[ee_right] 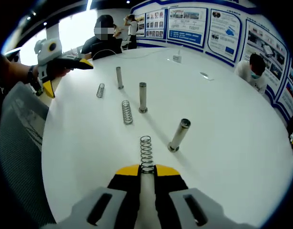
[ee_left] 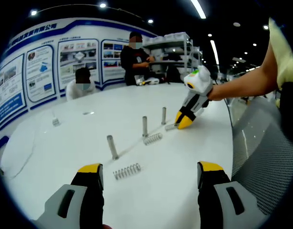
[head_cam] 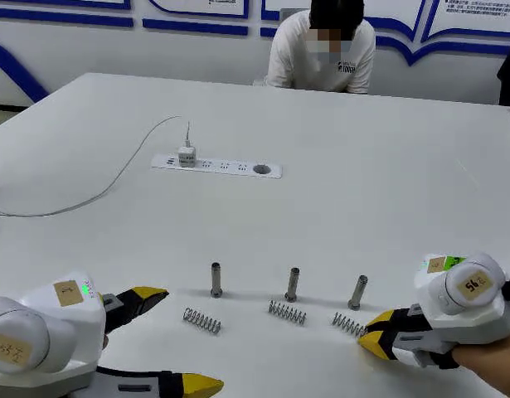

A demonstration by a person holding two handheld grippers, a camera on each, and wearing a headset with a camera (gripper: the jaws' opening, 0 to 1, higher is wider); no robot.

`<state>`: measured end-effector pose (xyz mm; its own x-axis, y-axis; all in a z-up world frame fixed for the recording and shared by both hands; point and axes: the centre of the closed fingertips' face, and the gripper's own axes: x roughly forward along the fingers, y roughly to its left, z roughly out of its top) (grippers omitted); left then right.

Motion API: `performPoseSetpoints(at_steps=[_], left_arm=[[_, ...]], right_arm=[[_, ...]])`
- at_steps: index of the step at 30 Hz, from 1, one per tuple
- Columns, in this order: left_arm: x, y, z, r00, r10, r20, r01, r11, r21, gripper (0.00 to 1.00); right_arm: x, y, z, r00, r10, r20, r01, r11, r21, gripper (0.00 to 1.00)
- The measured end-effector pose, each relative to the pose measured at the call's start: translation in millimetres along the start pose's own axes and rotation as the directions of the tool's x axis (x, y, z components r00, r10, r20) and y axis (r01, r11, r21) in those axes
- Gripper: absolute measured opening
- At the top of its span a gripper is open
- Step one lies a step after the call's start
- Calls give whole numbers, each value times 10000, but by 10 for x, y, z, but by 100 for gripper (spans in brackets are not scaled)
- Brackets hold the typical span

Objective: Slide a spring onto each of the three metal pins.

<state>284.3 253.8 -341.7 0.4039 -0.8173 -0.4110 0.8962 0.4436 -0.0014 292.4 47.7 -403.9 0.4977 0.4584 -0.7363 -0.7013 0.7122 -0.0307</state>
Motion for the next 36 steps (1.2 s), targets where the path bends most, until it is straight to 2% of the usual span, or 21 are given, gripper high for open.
performPoseSetpoints(at_steps=[7, 13, 22, 27, 36], left_arm=[[58, -99, 30, 9994, -334, -23, 335, 9993, 193, 80], [149, -208, 61, 9971, -757, -94, 761, 9960, 470, 76], [330, -395, 118, 9890, -1454, -254, 1473, 9843, 973, 72], [425, -483, 102, 9832, -1769, -445, 1812, 9756, 1241, 69], [545, -555, 85, 9764, -2071, -616, 2139, 9664, 1426, 65]], right_arm=[[-70, 26, -9, 10000, -25, -41, 25, 10000, 56, 12], [-154, 120, 51, 9999, 136, 29, -136, 9998, -147, 11], [-190, 360, 213, 9965, 834, -78, -837, 9939, -723, 12], [-200, 487, 328, 9927, 1202, -74, -1203, 9866, -1105, 12], [-180, 704, 430, 9825, 1843, -278, -1863, 9680, -1683, 12]])
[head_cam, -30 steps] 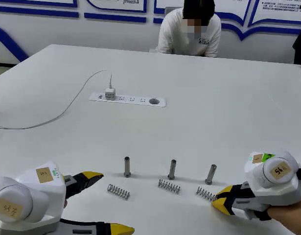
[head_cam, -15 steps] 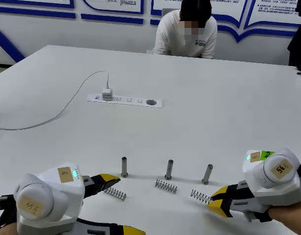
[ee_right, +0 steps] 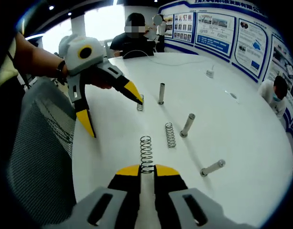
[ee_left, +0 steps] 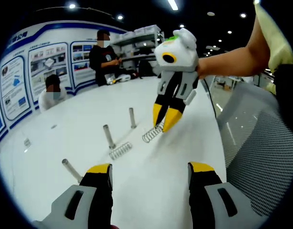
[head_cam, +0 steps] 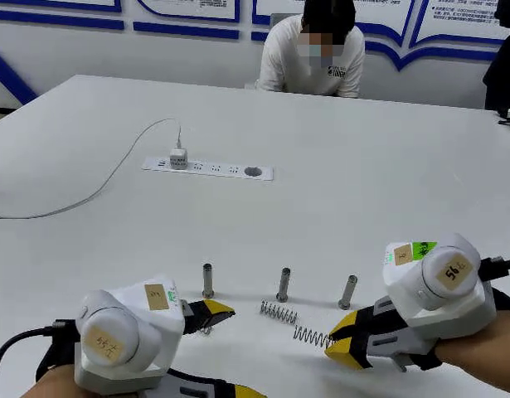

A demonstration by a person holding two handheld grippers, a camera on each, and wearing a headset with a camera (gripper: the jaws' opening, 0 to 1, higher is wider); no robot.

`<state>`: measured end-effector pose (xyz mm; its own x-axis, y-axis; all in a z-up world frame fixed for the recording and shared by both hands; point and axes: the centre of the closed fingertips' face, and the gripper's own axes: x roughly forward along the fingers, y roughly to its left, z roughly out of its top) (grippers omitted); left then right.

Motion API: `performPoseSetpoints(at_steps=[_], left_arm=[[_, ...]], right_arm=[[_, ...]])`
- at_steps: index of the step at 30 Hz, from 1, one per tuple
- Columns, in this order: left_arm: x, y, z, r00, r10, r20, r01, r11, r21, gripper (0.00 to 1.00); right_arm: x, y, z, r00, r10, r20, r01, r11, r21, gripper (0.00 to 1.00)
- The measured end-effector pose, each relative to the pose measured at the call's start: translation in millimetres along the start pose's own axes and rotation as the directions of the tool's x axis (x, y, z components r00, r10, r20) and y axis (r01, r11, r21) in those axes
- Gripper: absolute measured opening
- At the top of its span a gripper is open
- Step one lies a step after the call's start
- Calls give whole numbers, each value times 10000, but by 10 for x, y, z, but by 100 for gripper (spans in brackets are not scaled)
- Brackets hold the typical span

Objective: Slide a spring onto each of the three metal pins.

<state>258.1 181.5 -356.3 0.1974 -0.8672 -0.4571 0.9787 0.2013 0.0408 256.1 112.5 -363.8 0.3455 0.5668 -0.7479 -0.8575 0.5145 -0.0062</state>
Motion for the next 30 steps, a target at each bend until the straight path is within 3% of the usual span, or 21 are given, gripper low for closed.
performPoseSetpoints(at_steps=[11, 30], left_arm=[[113, -121, 63, 9989, -459, 70, 456, 9982, 379, 53], [185, -308, 54, 9946, -1042, 33, 1027, 9854, 1360, 21]], right_arm=[[101, 227, 98, 9960, 776, -442, -813, 9925, -909, 12], [105, 422, 140, 9851, 1465, -905, -1580, 9779, -1367, 12]])
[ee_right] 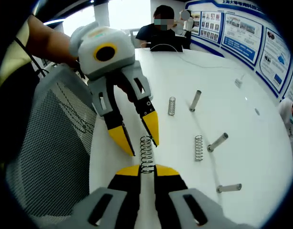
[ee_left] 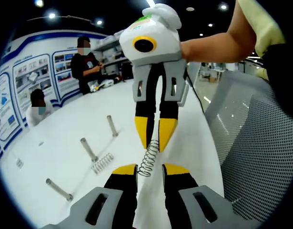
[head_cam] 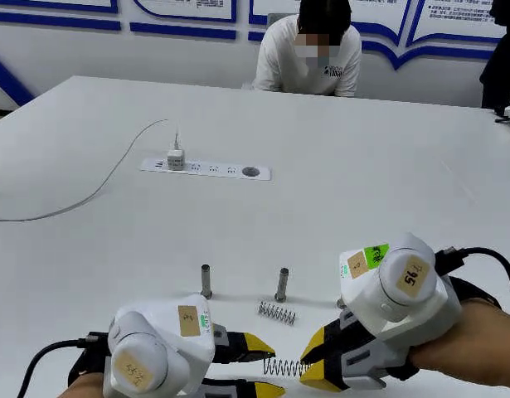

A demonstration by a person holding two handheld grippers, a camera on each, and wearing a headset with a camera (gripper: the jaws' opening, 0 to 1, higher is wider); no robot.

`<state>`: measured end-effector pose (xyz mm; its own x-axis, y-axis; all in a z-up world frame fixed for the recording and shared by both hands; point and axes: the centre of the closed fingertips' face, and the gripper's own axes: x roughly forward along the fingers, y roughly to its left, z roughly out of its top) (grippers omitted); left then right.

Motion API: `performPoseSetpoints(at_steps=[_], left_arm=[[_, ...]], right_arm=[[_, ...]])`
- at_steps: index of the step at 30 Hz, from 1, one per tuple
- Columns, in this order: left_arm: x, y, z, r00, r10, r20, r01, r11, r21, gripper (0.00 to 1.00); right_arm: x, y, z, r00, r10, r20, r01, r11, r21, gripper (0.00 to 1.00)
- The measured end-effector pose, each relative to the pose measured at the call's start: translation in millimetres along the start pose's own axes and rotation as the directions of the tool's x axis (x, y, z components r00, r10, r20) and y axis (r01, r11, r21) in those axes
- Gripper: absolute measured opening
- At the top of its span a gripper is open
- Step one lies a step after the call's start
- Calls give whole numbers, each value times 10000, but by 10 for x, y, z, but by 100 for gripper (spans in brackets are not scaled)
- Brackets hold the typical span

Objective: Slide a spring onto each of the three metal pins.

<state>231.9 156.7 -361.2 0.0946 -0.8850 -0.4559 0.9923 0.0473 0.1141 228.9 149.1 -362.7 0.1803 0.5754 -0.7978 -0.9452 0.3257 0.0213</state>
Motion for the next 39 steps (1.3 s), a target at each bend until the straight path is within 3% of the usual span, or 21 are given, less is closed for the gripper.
performPoseSetpoints(at_steps=[8, 21, 39], left_arm=[[-6, 2, 1, 10000, 45, -41, -44, 9999, 162, 13], [-12, 16, 20, 9999, 103, 26, -103, 9999, 21, 12], [27, 9, 59, 9999, 50, 92, -51, 10000, 31, 12]], right_arm=[[-45, 43, 25, 9999, 167, -31, -167, 9999, 16, 12], [-188, 43, 283, 9979, -40, 640, 56, 9996, -261, 12], [-163, 72, 533, 9946, -140, 1026, 219, 9968, -763, 12]])
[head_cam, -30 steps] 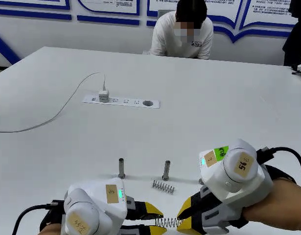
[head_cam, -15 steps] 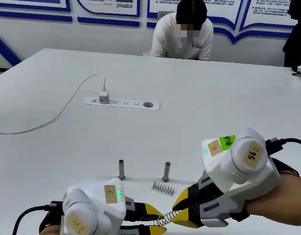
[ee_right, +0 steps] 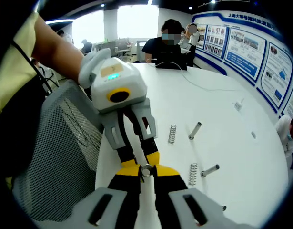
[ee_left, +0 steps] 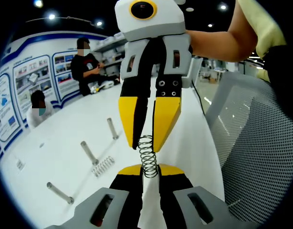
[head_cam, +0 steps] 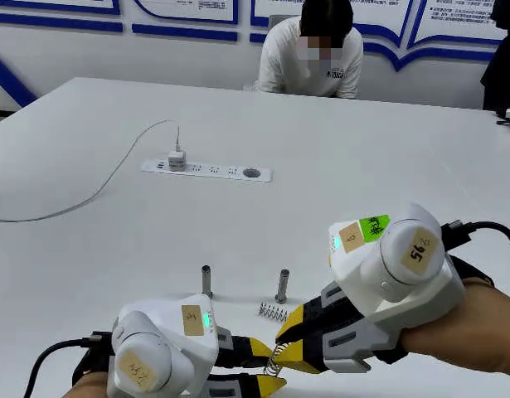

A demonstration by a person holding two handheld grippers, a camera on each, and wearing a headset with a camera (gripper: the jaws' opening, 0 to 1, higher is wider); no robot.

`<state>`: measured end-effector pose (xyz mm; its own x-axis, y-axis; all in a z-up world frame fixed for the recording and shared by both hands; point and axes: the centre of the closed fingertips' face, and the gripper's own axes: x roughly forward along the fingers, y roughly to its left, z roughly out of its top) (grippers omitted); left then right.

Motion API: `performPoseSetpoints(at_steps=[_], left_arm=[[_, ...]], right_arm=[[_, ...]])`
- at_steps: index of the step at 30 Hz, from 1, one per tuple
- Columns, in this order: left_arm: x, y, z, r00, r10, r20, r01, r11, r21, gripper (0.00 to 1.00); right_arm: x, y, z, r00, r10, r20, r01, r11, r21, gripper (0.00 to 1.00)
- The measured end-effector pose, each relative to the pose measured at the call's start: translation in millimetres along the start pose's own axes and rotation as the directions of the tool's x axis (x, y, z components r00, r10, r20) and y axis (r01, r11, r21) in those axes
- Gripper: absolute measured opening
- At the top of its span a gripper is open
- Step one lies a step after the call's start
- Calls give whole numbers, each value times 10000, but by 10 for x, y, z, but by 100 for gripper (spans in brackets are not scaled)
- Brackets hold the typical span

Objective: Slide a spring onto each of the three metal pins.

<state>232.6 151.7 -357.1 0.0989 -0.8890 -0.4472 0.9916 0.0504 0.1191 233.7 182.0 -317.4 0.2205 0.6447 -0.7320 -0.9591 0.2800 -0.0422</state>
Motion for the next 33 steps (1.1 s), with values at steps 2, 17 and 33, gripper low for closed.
performPoseSetpoints(at_steps=[2, 17, 33], left_arm=[[6, -2, 7, 10000, -18, 19, 18, 10000, 6, 12], [-4, 12, 11, 9999, 23, 140, -20, 9997, -249, 20], [-211, 247, -76, 9952, 939, 286, -890, 9864, -1383, 40]], right_arm=[[3, -1, 6, 10000, -12, 31, 12, 10000, 10, 12], [-46, -72, -58, 9994, -263, -222, 264, 9996, 42, 11], [-333, -354, -184, 9939, -1046, -357, 1061, 9934, 426, 11]])
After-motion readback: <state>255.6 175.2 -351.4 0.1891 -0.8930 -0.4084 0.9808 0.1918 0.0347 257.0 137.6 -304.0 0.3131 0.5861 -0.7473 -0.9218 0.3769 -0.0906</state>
